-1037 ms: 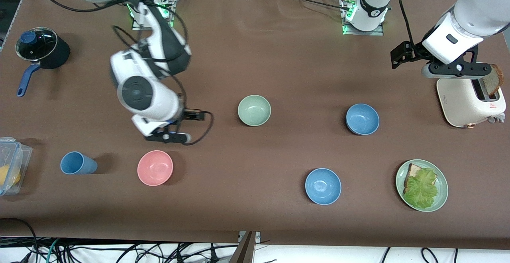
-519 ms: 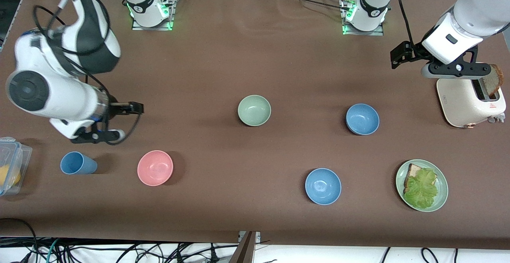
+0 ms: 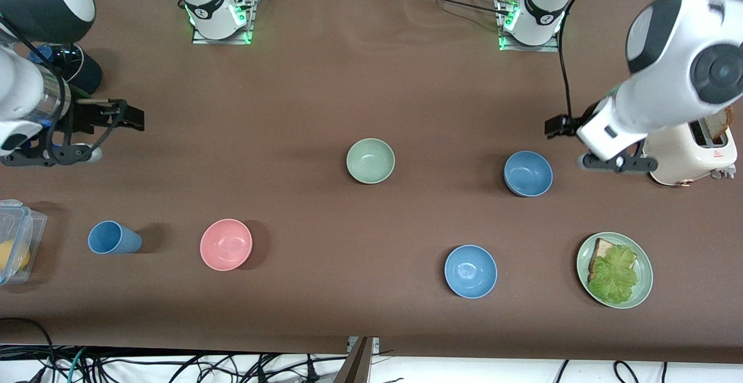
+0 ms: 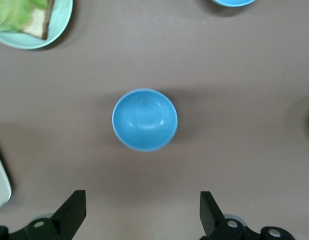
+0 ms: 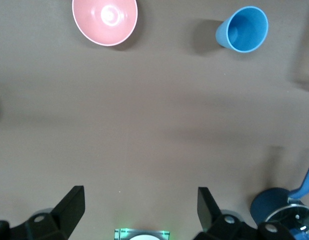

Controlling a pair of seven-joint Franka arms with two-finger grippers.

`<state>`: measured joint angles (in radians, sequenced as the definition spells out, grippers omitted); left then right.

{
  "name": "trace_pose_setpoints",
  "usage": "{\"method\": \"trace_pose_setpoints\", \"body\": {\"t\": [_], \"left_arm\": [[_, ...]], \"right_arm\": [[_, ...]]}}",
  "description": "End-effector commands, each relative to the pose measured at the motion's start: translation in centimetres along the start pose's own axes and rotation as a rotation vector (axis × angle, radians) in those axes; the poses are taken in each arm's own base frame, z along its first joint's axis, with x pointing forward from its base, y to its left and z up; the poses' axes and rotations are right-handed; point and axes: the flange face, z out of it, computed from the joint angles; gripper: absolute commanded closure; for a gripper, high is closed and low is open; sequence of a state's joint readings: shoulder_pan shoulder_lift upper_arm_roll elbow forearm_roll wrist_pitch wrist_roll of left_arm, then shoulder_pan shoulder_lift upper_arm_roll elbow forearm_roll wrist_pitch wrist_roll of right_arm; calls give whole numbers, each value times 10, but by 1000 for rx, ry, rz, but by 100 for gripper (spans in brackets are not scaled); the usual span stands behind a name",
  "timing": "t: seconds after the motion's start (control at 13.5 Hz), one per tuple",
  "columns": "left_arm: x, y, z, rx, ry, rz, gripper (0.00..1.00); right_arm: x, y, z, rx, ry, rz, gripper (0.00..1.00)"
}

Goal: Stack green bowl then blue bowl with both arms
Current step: 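Lower the left gripper onto the blue bowl rim and close it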

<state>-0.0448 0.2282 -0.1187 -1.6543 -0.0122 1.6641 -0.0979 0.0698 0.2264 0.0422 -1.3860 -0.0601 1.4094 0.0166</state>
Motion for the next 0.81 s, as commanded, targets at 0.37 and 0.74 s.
{"method": "trace_pose_setpoints", "body": {"t": [0.37, 0.74], "left_arm": [[10, -57, 137, -12, 64, 112, 0], [-8, -63, 226, 20, 169, 138, 0]], "right_arm": [[-20, 7, -44, -17, 150, -6, 1], [-27, 39, -39, -22, 114, -14, 1]]}}
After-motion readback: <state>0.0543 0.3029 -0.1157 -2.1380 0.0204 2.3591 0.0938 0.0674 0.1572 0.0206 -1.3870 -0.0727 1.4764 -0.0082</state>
